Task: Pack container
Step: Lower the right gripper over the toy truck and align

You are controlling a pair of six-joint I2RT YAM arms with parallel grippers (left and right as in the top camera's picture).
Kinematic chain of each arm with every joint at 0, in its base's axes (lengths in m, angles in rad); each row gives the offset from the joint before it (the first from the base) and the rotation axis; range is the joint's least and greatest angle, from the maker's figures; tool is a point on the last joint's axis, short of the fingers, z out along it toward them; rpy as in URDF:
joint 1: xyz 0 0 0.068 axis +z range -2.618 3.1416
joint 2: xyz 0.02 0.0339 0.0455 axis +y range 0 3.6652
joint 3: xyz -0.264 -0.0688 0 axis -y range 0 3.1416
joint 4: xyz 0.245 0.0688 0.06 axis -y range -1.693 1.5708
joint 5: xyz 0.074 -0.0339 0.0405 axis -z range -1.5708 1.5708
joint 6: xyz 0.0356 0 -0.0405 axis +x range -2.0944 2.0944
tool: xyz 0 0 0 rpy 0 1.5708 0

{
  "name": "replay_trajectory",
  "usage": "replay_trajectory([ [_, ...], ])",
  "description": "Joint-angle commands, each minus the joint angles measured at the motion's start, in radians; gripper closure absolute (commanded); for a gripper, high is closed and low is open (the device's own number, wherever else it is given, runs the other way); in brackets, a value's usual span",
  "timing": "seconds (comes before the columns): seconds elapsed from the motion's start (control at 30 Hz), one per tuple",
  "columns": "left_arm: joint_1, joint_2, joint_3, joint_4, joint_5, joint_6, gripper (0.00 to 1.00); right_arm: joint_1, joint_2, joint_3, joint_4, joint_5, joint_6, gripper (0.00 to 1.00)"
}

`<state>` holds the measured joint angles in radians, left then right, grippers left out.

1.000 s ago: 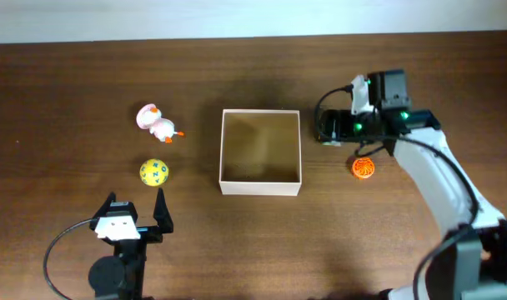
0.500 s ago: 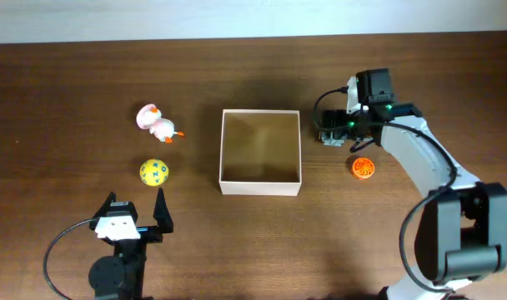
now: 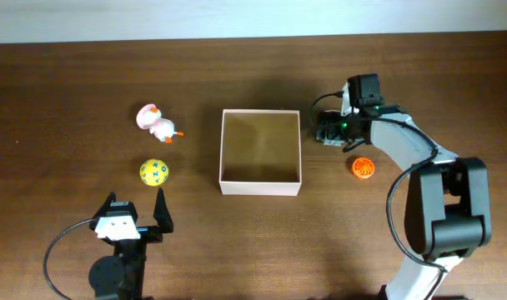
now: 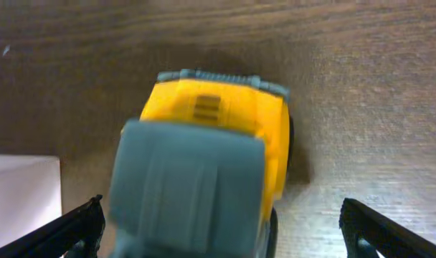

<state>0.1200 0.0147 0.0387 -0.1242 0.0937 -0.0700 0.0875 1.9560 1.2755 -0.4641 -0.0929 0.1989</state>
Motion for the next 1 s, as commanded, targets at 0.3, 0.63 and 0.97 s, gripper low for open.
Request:
replay_trajectory([
  [0.3,-0.002,-0.009,-0.007,0.003,-0.004,0.019,0.01,-0.003,0.049,0.017,0.041,0.020,0.070,0.15],
  [0.63,-0.002,-0.009,-0.007,0.003,-0.004,0.019,0.01,-0.003,0.049,0.017,0.033,0.043,0.015,0.38],
  [0.97,-0.002,-0.009,-0.007,0.003,-0.004,0.019,0.01,-0.003,0.047,0.020,0.011,0.091,-0.025,0.38],
])
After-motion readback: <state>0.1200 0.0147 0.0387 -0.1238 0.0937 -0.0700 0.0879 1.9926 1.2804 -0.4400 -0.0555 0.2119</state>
